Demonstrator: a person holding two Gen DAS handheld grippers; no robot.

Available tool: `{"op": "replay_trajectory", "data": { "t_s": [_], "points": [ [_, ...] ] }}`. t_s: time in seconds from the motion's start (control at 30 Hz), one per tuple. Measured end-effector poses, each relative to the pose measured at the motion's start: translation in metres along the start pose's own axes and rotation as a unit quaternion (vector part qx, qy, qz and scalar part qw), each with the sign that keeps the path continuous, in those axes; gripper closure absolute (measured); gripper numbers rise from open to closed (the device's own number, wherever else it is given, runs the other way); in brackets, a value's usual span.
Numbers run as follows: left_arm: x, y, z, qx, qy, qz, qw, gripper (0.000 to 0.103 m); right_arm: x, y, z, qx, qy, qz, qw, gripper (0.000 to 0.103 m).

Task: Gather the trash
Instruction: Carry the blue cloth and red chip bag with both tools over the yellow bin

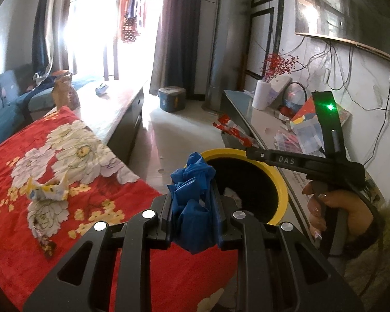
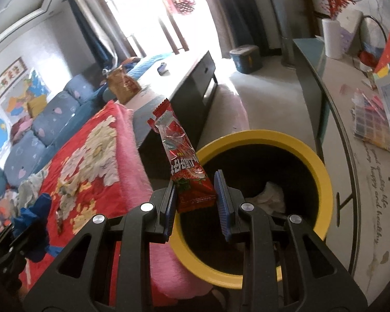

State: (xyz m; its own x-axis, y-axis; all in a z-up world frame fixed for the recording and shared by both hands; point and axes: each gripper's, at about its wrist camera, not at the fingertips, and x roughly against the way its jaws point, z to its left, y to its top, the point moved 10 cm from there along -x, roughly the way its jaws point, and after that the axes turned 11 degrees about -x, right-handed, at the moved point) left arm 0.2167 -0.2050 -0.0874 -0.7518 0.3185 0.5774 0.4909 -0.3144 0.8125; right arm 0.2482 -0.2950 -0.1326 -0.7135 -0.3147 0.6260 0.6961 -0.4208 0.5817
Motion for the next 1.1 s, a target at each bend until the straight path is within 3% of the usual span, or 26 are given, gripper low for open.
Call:
{"op": "replay_trajectory", "data": {
  "t_s": [0.53,1.1],
  "points": [
    [-0.039,0.004,-0.025,-0.019,-0.024,0.017,0.9994,0.081,-0.007,0.002,-0.052,-0.069,-0.012,0.010,0.997,0.081],
    [-0.099,-0.010,-0.046,-0.018,-0.057,0.064,0.9961,0.080,-0.016,-0.003,-0.100,-0.114,-0.034,0.027,0.993,0.081]
  ]
}}
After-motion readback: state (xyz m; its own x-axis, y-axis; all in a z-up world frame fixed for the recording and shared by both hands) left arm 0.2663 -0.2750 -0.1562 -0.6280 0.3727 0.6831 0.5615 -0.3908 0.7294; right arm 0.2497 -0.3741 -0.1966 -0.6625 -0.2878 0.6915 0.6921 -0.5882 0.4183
